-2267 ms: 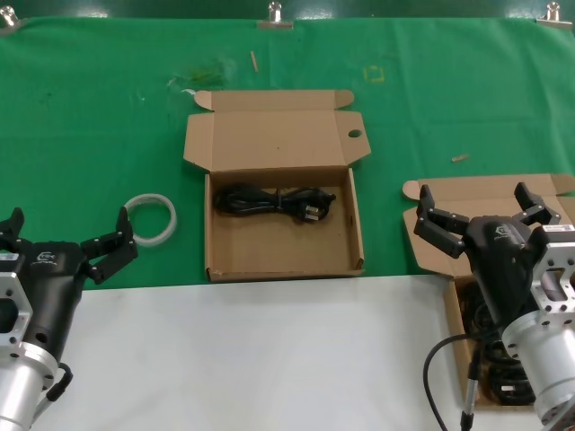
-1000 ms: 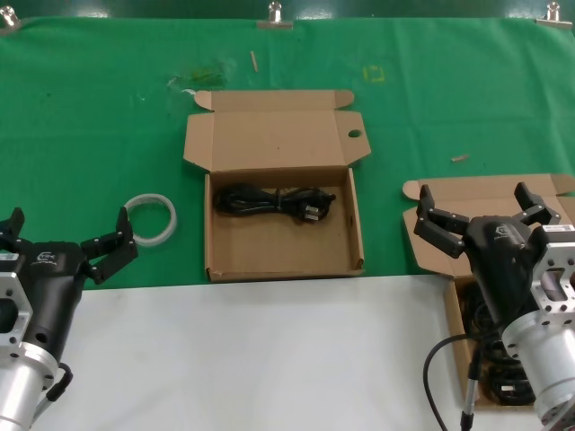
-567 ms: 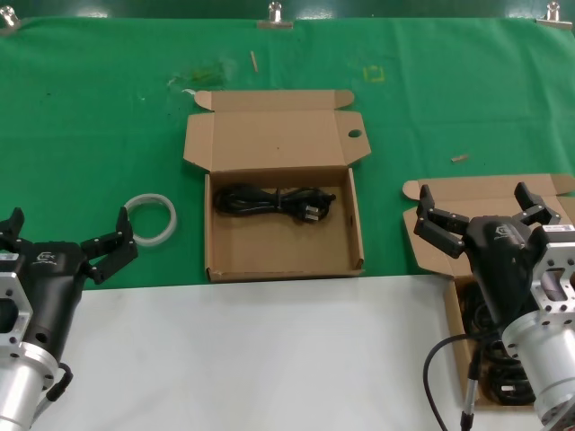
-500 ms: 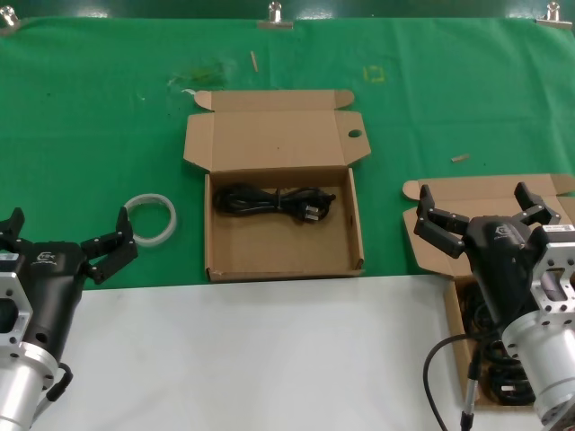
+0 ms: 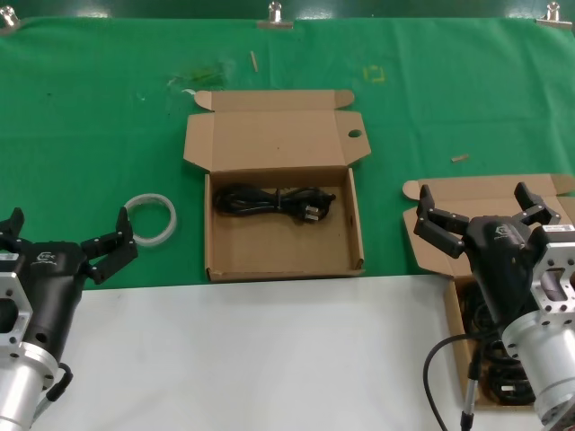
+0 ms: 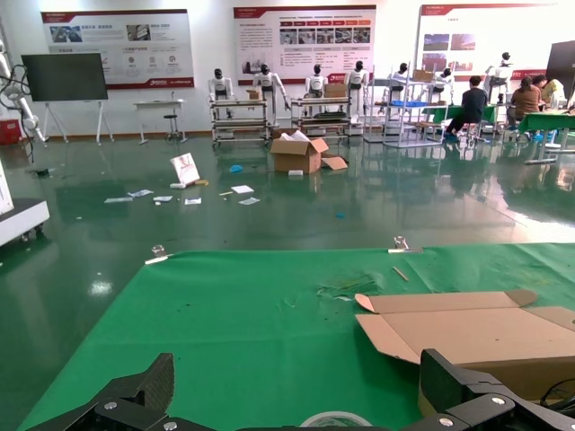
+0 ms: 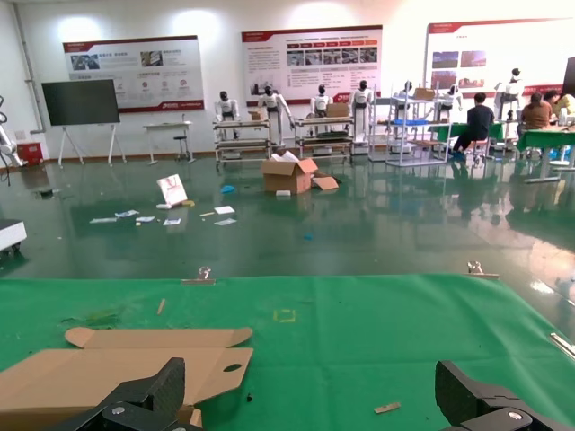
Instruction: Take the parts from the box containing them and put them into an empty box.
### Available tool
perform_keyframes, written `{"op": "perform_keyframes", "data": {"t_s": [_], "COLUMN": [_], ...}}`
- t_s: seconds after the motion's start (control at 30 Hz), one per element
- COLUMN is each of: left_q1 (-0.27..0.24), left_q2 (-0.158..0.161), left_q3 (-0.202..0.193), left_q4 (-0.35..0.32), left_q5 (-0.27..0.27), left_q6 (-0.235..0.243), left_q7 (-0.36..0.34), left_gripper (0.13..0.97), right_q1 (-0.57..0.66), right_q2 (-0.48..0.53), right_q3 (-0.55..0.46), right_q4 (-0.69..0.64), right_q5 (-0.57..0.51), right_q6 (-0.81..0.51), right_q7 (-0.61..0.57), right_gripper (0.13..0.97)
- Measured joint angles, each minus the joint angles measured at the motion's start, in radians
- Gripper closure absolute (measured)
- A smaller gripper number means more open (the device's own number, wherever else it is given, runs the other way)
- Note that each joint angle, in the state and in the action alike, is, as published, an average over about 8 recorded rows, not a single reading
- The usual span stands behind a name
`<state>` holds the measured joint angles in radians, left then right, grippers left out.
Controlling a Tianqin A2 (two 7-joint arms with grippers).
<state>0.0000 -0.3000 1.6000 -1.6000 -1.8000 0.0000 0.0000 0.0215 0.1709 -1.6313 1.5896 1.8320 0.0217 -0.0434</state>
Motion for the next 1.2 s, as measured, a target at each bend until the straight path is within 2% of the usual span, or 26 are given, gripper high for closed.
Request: {"op": "perform_keyframes", "data": {"t_s": [1.2], "left_q1": [0.0], "left_q2": [0.0], "left_q3": [0.0], "left_q4": [0.0], "left_q5": [0.0], "left_q6": [0.0], "left_q7": [0.0], "left_gripper": [0.132], "right_q1": [0.0], "right_q2": [0.0], "right_q3": [0.0], "right_q4": [0.0], "right_q5": [0.0], "right_q6": [0.0], "right_q7": [0.0], "right_gripper": [0.129]}}
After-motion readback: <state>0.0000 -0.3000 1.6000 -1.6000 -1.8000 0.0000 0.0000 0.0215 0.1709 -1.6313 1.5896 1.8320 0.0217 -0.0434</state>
